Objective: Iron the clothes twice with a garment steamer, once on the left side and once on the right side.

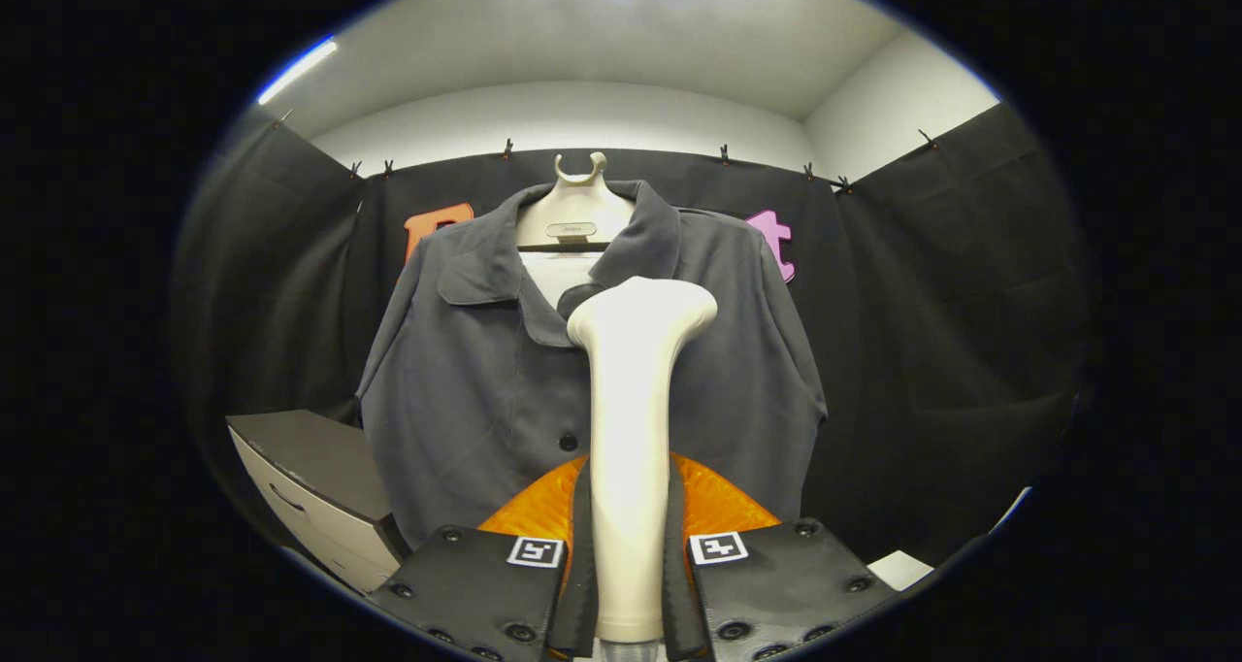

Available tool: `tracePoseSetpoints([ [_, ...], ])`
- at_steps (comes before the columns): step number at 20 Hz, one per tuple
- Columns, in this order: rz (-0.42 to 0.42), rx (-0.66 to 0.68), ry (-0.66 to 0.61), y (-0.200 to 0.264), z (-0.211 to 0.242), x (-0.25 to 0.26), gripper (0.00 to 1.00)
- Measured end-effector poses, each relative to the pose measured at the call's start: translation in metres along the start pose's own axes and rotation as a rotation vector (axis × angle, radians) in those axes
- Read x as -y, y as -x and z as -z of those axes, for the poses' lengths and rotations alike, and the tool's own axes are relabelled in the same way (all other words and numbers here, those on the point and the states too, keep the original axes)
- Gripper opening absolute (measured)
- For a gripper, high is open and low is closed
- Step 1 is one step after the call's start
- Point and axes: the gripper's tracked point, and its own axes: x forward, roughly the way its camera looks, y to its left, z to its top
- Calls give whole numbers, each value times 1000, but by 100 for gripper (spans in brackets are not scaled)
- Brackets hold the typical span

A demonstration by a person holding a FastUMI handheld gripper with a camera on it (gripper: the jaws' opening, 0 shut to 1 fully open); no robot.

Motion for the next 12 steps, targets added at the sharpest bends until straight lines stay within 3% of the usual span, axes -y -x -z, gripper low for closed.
tracePoseSetpoints([
  [12,3,-8,-55,-4,17,18,34],
])
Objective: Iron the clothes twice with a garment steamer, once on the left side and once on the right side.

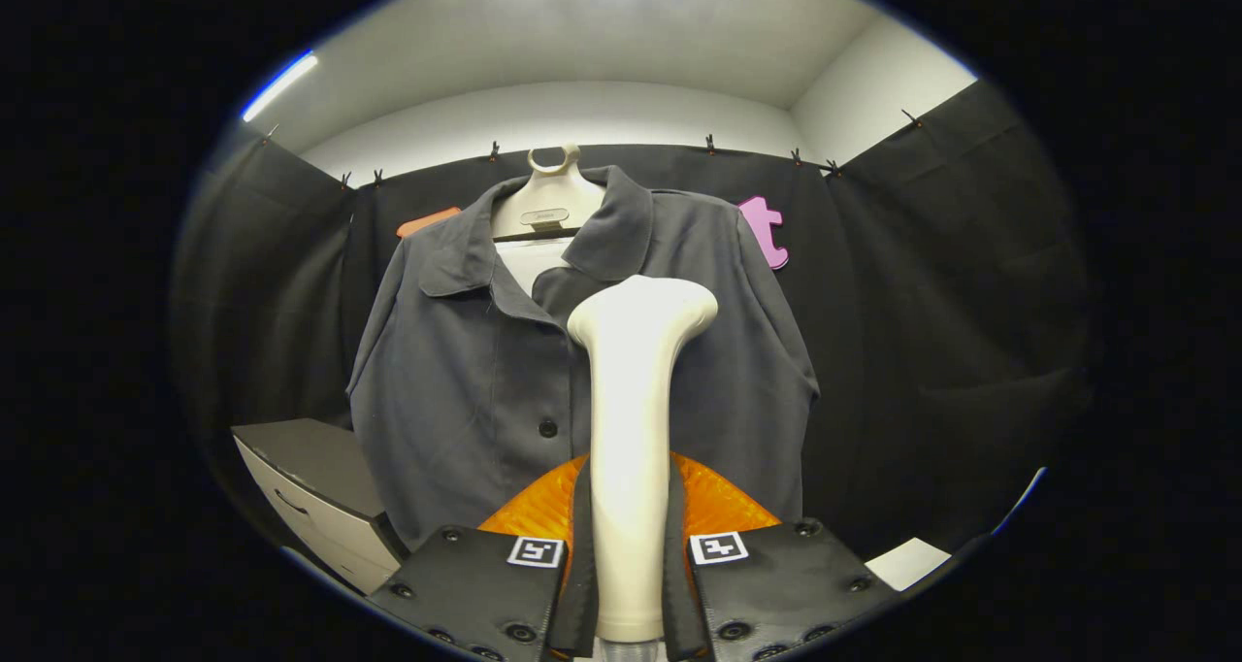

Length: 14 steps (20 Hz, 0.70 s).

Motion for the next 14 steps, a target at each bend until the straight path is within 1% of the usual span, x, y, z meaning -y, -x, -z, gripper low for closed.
tracePoseSetpoints([
  [14,25,-83,-10,21,51,0,34],
])
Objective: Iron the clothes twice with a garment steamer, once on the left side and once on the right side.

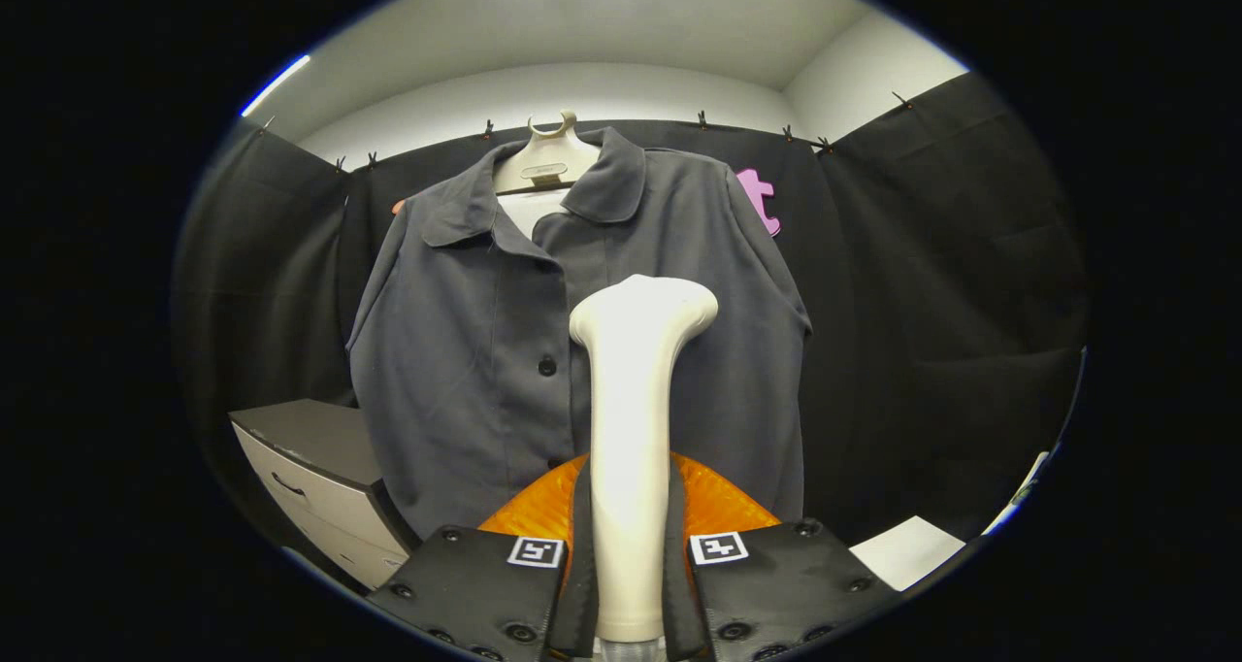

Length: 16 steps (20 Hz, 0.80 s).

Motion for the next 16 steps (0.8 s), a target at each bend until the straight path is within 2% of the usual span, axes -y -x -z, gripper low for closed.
tracePoseSetpoints([
  [16,28,-139,-43,34,95,2,34],
])
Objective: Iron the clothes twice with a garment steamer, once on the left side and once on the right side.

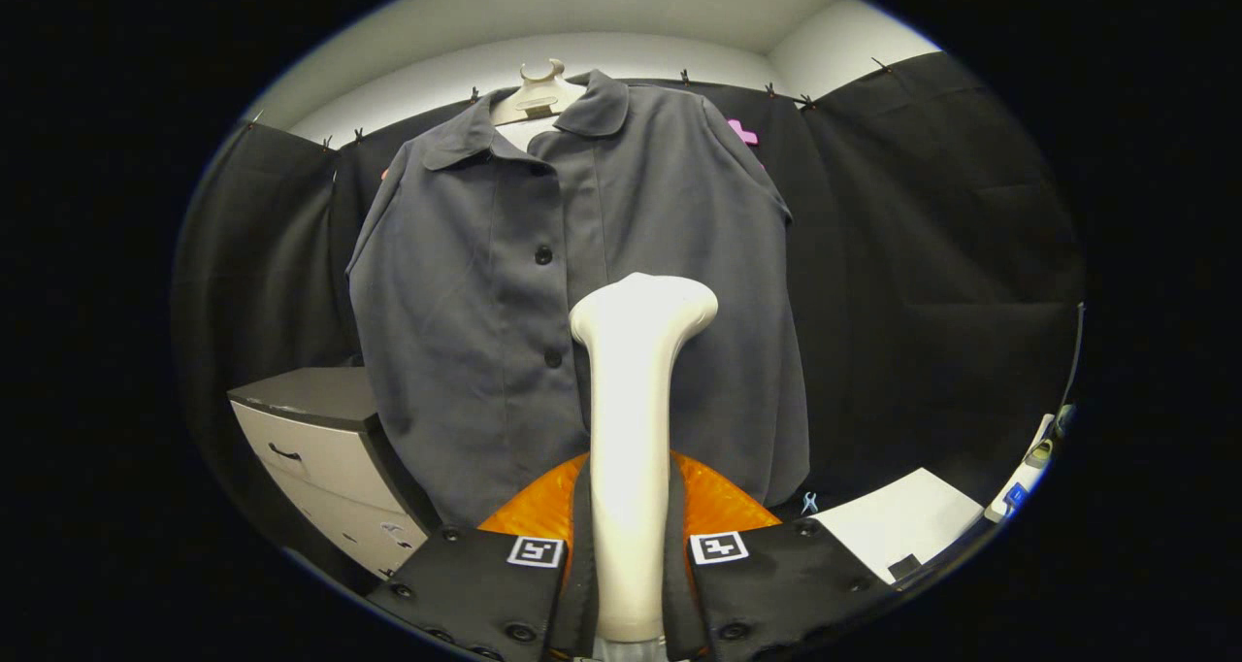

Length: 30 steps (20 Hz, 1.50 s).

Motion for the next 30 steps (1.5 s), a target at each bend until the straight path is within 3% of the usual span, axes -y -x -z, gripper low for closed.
tracePoseSetpoints([
  [10,24,-99,-12,16,61,4,34],
  [18,29,-112,-23,19,75,5,34],
  [24,49,-99,-10,33,58,0,34],
  [30,37,-22,9,66,6,-20,34],
])
